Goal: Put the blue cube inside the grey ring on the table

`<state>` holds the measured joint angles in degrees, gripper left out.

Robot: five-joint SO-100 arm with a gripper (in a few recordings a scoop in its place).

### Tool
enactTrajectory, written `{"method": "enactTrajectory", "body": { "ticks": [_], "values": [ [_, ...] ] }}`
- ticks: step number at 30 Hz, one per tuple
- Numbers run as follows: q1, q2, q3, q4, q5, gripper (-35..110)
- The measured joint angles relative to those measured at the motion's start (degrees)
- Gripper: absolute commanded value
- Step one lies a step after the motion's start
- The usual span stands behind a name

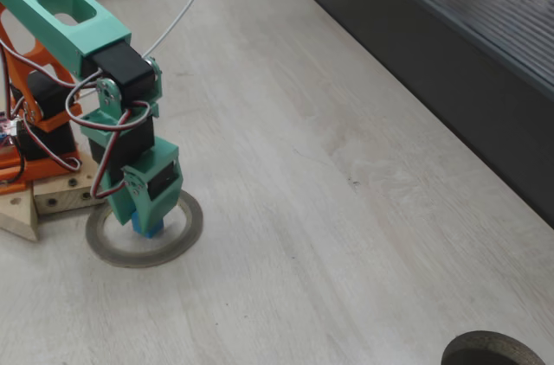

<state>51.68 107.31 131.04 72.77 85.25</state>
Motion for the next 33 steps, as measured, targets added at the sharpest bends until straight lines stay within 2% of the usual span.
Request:
{"method": "enactTrajectory", "body": {
  "ticks": [13, 25, 33],
  "values": [
    [0.0, 0.0, 0.0, 0.0, 0.0, 23],
    [0.0, 11.1, 0.0, 0.6, 0.0, 23],
    [0.0, 11.2, -0.8, 9.9, 0.0, 23]
  ]
}}
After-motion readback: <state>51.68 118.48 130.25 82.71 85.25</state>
